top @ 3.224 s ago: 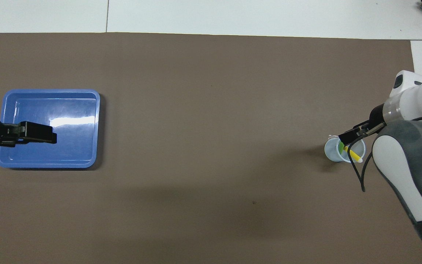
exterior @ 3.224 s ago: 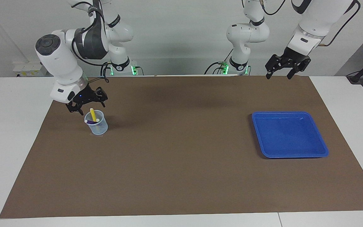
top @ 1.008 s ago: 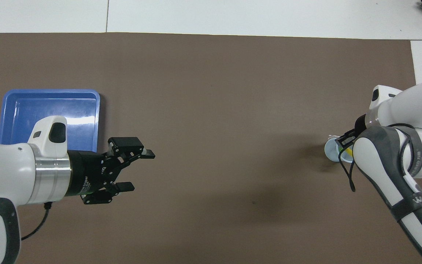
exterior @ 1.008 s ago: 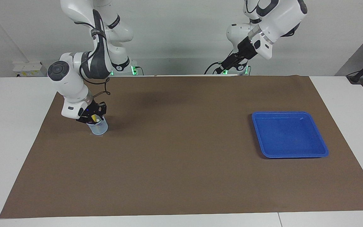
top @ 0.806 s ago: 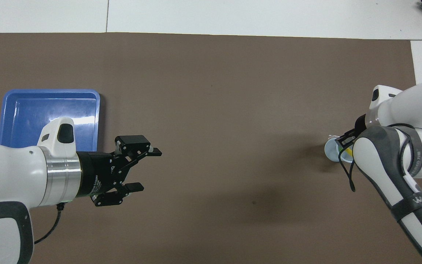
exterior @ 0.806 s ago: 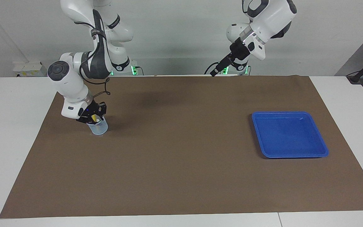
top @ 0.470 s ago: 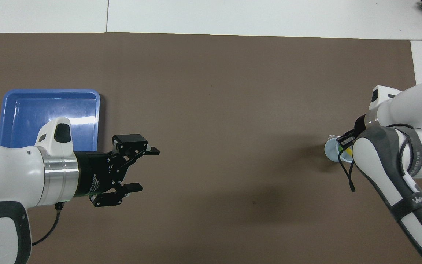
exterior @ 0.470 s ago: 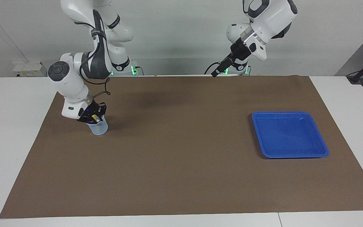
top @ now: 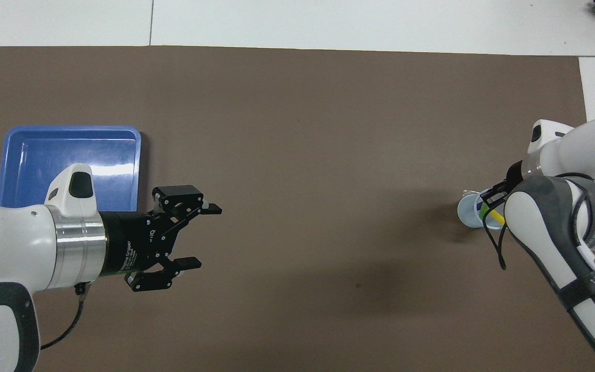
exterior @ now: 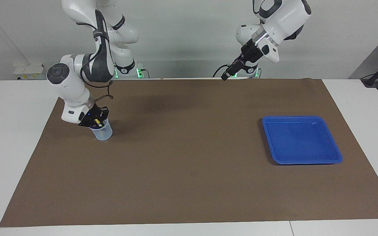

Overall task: Right arm passes pens to left for tray arrangement
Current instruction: 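Pull the green pen from the cup with the right gripper while the left gripper opens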

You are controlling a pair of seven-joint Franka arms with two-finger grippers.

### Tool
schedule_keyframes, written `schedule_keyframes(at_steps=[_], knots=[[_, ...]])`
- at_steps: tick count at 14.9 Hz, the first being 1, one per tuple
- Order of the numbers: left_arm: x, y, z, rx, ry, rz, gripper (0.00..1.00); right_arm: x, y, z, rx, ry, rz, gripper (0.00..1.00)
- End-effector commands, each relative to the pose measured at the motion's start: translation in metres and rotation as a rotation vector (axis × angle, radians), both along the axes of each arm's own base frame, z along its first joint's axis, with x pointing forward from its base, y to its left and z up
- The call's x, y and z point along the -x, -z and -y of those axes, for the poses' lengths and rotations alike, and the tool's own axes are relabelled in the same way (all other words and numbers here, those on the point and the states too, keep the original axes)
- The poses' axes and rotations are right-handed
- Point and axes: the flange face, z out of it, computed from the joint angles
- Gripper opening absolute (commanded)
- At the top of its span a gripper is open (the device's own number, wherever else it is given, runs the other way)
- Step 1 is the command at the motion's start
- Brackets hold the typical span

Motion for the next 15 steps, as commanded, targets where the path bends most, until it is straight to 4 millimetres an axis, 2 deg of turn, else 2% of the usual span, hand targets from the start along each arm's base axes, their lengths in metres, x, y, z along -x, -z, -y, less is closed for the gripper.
schedule_keyframes(at_steps=[1,6,7,9,12,15], knots=[[0.006,-0.003,-0.004,0.012,-0.048,-0.012,1.00,-0.009,-0.049,0.008,0.004,-0.016,0.014,0.00],[0.009,-0.001,-0.002,-0.018,-0.022,-0.009,1.00,-0.016,-0.147,0.006,0.010,-0.012,0.101,0.00],[0.009,-0.001,-0.002,-0.017,-0.025,-0.015,1.00,-0.014,-0.161,0.004,0.001,-0.005,0.118,0.00],[0.009,-0.003,-0.002,-0.013,-0.041,-0.035,1.00,-0.008,-0.178,-0.006,-0.017,0.064,0.145,0.00],[0.008,-0.008,0.000,-0.006,-0.101,-0.076,1.00,-0.005,-0.188,-0.032,-0.213,0.327,0.123,0.00],[0.003,-0.011,-0.001,0.024,-0.243,-0.145,1.00,-0.005,-0.192,-0.078,-0.306,0.527,0.080,0.00]])
